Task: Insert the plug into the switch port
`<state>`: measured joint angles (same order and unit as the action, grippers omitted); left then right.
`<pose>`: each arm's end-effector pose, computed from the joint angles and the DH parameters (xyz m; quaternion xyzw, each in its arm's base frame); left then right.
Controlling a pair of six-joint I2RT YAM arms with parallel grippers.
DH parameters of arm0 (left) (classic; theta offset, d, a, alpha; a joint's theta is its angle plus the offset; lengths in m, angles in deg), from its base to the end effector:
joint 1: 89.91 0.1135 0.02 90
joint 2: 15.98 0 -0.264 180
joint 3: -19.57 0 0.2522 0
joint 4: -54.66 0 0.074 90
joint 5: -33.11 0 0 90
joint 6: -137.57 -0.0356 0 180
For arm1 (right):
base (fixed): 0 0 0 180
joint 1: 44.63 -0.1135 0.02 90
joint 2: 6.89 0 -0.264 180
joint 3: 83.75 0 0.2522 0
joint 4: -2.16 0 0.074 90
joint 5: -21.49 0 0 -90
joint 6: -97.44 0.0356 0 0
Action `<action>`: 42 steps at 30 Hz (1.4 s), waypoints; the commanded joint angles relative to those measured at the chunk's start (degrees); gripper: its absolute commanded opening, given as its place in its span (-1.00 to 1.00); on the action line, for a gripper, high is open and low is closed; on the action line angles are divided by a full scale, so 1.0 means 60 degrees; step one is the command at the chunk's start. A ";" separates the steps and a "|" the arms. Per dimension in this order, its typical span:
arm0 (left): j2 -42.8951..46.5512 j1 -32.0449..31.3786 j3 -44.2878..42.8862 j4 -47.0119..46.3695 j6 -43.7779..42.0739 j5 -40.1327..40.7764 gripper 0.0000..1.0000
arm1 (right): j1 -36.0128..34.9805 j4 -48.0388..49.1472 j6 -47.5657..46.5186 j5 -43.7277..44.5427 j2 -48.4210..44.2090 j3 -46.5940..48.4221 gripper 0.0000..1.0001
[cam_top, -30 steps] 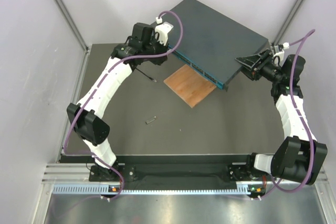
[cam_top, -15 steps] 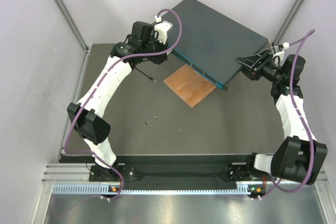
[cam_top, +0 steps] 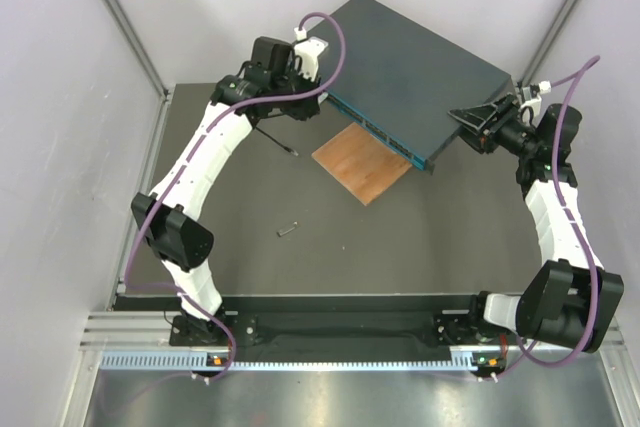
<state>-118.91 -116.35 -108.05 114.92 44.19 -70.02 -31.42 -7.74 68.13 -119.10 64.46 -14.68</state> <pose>0.3515 -0.1838 0.4129 0.2778 0.8403 -0.1904 0.4248 0.2808 -0.0377 0.3332 0.2084 0.7236 0.5330 0.3860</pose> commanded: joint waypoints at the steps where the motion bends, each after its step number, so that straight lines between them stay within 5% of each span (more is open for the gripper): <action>1: -0.0217 -0.0047 -0.0637 -0.1466 -0.0242 -0.0200 -1.00 | -0.0312 0.0544 -0.2102 0.0214 0.0193 0.0421 -1.00; 26: -0.0173 -0.0882 -0.0974 -0.1422 -0.1092 0.0385 -1.00 | -0.0327 0.0558 -0.2131 0.0214 0.0325 0.0464 -1.00; 42: -0.0671 -0.0721 -0.0901 -0.2916 -0.0507 0.0327 -1.00 | -0.0313 0.0544 -0.2189 0.0155 0.0325 0.0508 -1.00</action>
<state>-120.88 -119.45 -111.09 114.90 39.56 -63.40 -31.36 -8.48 67.64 -119.53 65.01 -13.94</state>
